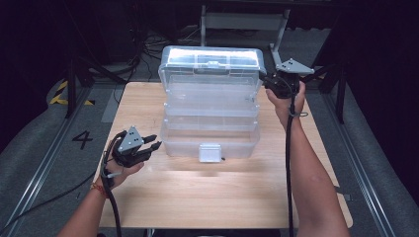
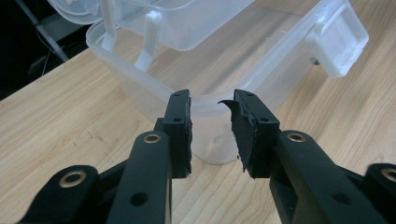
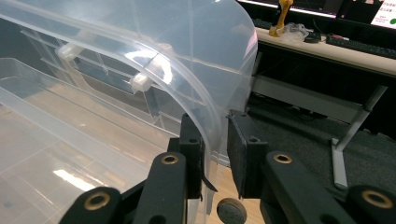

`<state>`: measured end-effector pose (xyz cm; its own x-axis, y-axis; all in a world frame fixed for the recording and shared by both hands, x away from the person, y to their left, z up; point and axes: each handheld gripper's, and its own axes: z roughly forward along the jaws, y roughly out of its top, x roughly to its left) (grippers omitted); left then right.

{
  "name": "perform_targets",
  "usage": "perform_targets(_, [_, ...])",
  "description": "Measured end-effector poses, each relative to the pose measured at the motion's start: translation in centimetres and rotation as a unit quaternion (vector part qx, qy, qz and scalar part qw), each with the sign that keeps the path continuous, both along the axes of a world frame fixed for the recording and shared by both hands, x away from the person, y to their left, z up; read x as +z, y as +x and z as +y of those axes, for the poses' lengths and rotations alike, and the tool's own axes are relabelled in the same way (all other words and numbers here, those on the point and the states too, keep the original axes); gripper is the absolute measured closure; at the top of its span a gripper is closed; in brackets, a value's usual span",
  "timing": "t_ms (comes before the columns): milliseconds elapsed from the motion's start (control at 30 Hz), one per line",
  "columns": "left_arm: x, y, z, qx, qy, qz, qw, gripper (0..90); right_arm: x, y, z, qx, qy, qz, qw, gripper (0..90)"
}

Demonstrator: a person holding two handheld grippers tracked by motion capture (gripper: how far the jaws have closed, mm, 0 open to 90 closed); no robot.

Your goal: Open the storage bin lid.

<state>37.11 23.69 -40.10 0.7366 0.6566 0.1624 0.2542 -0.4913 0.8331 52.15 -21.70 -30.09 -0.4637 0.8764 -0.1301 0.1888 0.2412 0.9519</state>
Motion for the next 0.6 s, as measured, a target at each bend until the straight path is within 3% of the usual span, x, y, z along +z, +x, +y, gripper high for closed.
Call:
perform_targets(267, [-0.7,0.1,-0.6,-0.014,0.005,0.010,0.9998,59.9,0.0,0.6,-0.2,0.003,0.012,0.001,0.9999,77.7])
perform_targets(600, [-1.4,0.1,-0.7,-0.017,0.014,0.020,0.9996,59.8,0.2,1.7,-0.2,0.007,0.019,0.006,0.9998,78.0])
